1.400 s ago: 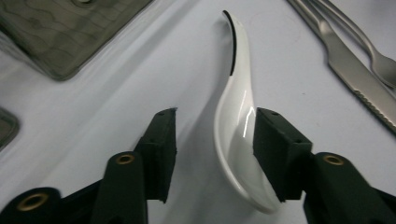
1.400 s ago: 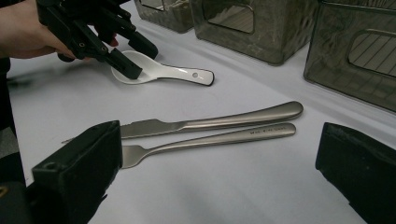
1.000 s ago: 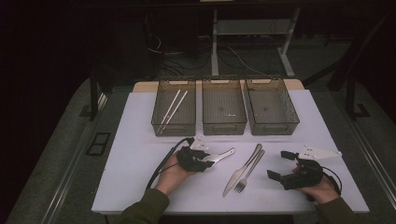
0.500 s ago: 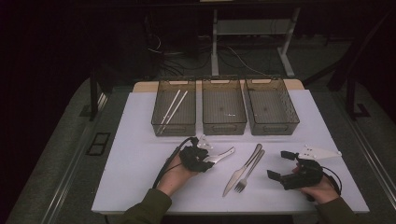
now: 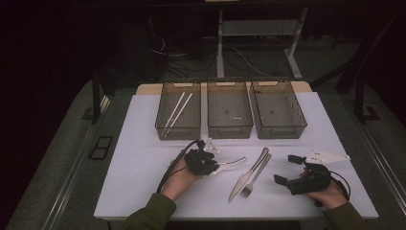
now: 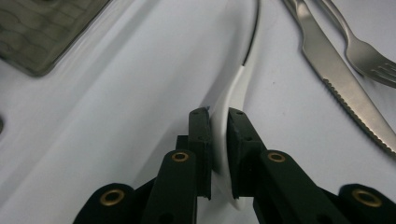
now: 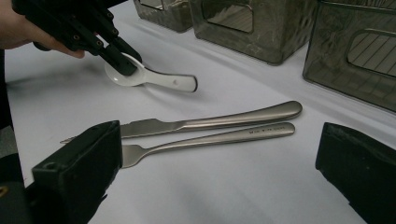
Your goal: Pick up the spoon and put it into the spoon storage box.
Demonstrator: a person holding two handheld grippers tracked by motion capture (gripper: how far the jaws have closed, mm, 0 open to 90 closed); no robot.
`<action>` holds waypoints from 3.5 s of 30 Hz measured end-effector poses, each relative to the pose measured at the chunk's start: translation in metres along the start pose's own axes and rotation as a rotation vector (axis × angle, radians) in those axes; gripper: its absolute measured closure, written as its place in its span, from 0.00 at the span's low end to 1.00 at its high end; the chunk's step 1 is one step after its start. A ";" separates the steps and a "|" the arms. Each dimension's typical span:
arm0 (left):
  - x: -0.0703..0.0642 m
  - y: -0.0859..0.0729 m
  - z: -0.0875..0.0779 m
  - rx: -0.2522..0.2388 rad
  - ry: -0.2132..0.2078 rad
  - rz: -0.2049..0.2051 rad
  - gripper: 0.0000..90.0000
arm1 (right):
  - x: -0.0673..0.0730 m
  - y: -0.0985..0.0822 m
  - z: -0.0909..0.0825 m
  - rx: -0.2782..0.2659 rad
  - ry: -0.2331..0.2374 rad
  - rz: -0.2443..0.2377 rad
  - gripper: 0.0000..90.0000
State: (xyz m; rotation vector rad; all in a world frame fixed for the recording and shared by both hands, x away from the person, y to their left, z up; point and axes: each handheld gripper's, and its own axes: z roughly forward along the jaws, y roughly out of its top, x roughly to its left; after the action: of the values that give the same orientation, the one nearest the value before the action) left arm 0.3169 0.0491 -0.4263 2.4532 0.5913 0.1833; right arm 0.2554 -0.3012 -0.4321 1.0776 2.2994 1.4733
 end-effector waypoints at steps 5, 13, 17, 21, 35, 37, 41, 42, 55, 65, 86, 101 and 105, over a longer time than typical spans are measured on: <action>-0.002 0.000 0.000 -0.003 0.013 0.020 0.91 | 0.000 0.000 0.000 -0.002 0.001 0.001 0.01; -0.001 0.000 -0.003 -0.041 0.007 -0.005 0.91 | 0.000 0.000 -0.001 -0.003 0.002 -0.003 0.01; 0.001 0.000 -0.008 -0.064 0.008 -0.003 0.91 | 0.000 0.000 -0.001 -0.003 0.003 -0.003 0.01; 0.002 -0.001 -0.012 -0.093 0.004 -0.007 0.91 | 0.000 0.000 -0.001 -0.001 0.003 -0.003 0.01; 0.004 0.004 -0.028 -0.148 0.012 0.032 0.91 | 0.000 0.000 0.000 0.001 0.002 -0.001 0.01; 0.005 0.005 -0.031 -0.160 0.018 0.043 0.91 | 0.000 0.000 0.000 0.001 0.000 0.000 0.01; 0.009 0.011 -0.037 -0.173 0.020 0.057 0.91 | 0.000 0.000 0.000 0.003 -0.004 0.001 0.01; 0.010 0.013 -0.038 -0.178 0.021 0.059 0.91 | 0.000 0.000 0.000 0.002 -0.004 0.001 0.01; 0.023 0.036 -0.051 -0.218 0.043 0.081 0.91 | -0.001 0.000 -0.001 -0.001 -0.005 0.001 0.01; 0.036 0.053 -0.059 -0.233 0.072 0.110 0.91 | 0.000 0.000 -0.001 0.001 -0.004 0.011 0.01; 0.061 0.092 -0.056 -0.232 0.121 0.140 0.91 | -0.001 0.000 -0.002 -0.010 -0.004 0.015 0.01; 0.084 0.119 -0.040 -0.180 0.176 0.133 0.91 | 0.000 0.000 -0.003 -0.017 0.001 0.017 0.01; 0.089 0.123 -0.033 -0.154 0.192 0.138 0.91 | -0.001 0.000 -0.003 -0.020 0.003 0.017 0.01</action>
State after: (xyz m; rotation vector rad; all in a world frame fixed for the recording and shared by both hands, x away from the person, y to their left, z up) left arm 0.4329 0.0185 -0.3279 2.3424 0.4694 0.5053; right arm 0.2543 -0.3038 -0.4303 1.0934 2.2778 1.5020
